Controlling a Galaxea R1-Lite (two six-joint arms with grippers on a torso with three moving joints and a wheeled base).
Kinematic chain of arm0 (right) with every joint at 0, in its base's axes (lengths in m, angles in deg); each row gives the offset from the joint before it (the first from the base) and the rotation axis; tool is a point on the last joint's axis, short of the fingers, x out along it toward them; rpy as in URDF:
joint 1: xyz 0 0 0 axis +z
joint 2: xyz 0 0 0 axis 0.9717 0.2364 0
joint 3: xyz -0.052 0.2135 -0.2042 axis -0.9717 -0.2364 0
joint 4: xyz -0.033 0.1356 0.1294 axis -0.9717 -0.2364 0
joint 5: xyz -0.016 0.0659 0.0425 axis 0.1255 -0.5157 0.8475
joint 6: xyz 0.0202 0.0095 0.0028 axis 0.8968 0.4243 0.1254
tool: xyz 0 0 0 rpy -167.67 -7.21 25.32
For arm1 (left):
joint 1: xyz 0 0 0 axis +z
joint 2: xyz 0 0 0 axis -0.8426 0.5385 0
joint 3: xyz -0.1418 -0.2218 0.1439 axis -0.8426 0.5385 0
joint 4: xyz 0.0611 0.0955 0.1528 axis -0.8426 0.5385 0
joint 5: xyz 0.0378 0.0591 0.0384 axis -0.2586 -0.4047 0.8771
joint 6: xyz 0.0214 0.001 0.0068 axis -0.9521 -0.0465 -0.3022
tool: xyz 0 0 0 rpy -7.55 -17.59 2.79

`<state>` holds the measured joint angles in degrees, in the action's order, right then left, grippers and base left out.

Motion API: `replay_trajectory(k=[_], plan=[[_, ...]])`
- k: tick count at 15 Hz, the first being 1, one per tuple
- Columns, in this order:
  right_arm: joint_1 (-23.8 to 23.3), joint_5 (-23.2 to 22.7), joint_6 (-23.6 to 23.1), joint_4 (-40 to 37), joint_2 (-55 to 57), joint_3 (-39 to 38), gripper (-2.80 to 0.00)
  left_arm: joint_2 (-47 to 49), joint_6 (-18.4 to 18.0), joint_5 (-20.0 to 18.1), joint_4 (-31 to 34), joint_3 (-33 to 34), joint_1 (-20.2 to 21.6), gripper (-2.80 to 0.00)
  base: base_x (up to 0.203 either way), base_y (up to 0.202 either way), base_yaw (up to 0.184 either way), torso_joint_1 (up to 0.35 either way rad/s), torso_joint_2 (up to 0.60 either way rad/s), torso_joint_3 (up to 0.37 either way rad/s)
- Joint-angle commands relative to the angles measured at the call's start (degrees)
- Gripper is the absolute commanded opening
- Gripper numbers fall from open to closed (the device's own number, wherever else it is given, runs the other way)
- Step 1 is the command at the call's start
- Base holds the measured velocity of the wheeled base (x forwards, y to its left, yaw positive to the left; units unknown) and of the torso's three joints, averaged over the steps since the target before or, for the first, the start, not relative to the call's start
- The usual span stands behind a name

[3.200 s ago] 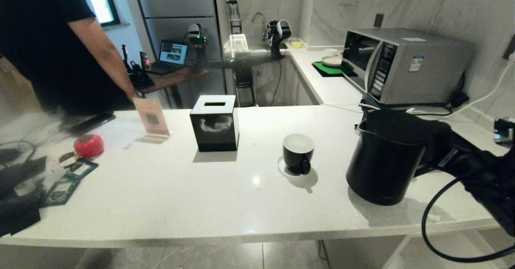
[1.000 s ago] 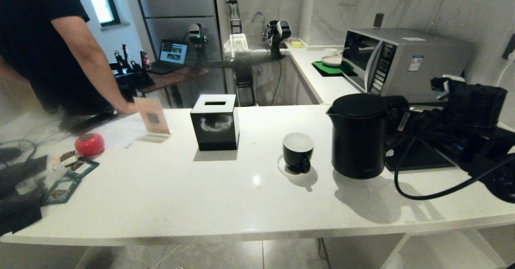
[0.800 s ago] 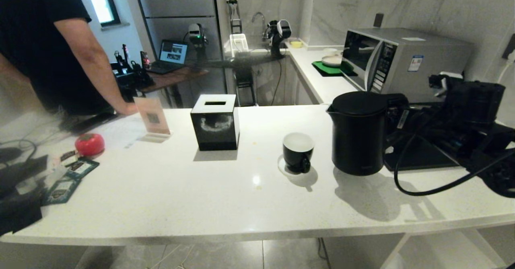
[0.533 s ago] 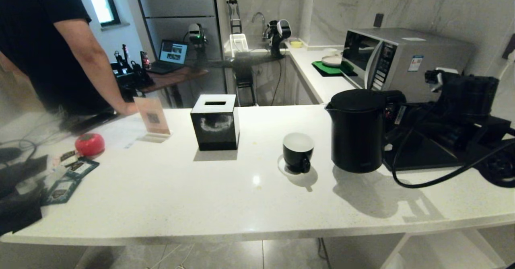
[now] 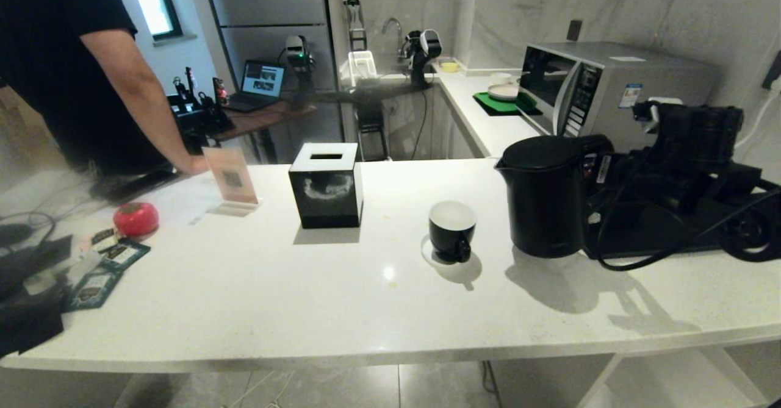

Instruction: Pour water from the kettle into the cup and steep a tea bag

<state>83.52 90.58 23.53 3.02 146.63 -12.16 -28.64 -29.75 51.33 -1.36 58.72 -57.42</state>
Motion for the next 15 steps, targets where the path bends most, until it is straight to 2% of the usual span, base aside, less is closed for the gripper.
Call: replay_trajectory(k=[1, 6, 15], plan=[[0.1, 0.1, -0.7, 0.0, 0.9, 1.3, -2.8, 0.0, 0.0, 0.0, 0.0, 0.0, 0.0, -2.8, 0.0, 0.0, 0.0, 0.0, 0.0, 0.0], [0.2, -0.1, -4.6, -0.5, 1.9, 3.7, -2.8, 0.0, 0.0, 0.0, 0.0, 0.0, 0.0, -2.8, 0.0, 0.0, 0.0, 0.0, 0.0, 0.0], [0.5, 0.0, -6.9, -4.7, 2.4, 7.5, -2.8, 0.0, 0.0, 0.0, 0.0, 0.0, 0.0, -2.8, 0.0, 0.0, 0.0, 0.0, 0.0, 0.0]])
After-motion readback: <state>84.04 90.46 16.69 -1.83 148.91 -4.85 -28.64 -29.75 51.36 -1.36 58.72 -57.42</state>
